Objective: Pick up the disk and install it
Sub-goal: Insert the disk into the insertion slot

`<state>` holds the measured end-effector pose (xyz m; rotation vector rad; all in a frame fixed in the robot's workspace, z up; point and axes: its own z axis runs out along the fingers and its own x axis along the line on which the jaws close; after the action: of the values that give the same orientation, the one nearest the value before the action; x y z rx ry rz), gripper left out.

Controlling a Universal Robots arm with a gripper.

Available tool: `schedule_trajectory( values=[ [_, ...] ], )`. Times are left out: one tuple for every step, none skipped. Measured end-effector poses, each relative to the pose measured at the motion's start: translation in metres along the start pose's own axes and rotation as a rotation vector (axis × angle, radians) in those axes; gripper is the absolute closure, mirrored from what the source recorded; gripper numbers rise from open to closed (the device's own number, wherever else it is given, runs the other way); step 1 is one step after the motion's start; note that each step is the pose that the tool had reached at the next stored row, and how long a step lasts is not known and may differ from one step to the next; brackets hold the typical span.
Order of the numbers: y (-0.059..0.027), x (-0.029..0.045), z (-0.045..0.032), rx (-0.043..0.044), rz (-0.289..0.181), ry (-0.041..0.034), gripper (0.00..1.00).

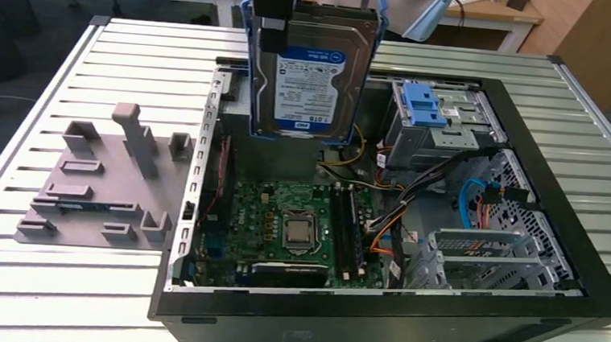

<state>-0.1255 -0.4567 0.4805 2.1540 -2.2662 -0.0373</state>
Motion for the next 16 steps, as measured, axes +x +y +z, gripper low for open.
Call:
schedule_trajectory(
  values=[
    [-0.0001,0.0007,0.0,-0.0001,0.0,0.0001,0.64],
    [-0.0003,0.0019,0.0,-0.0001,0.0,0.0002,0.64],
    [-0.0006,0.0033,0.0,-0.0001,0.0,0.0002,0.64],
    [-0.0009,0.0049,0.0001,0.0,0.0,0.0001,0.64],
    [-0.0012,0.0068,0.0001,0.0,0.0,0.0002,0.64],
    [-0.0015,0.0085,0.0002,0.0,0.0,0.0001,0.64],
    [-0.0019,0.0102,0.0002,0.0,0.0,0.0001,0.64],
    [-0.0023,0.0116,0.0002,0.0,0.0,0.0002,0.64],
    [-0.0027,0.0129,0.0003,0.0,0.0,0.0001,0.64],
    [-0.0033,0.014,0.0003,0.0,0.0,0.0001,0.64],
    [-0.004,0.0147,0.0003,0.0,0.0,0.0001,0.64],
    [-0.0051,0.0152,0.0004,0.0,0.0,0.0001,0.64],
    [-0.0068,0.0154,0.0003,0.0,0.0,0.0002,0.64],
    [-0.0088,0.0155,0.0003,0.0,0.0,0.0002,0.64],
    [-0.0111,0.0156,0.0003,-0.0001,0.0,0.0002,0.64],
    [-0.014,0.0156,0.0002,0.0,0.0,0.0002,0.64]
  ],
)
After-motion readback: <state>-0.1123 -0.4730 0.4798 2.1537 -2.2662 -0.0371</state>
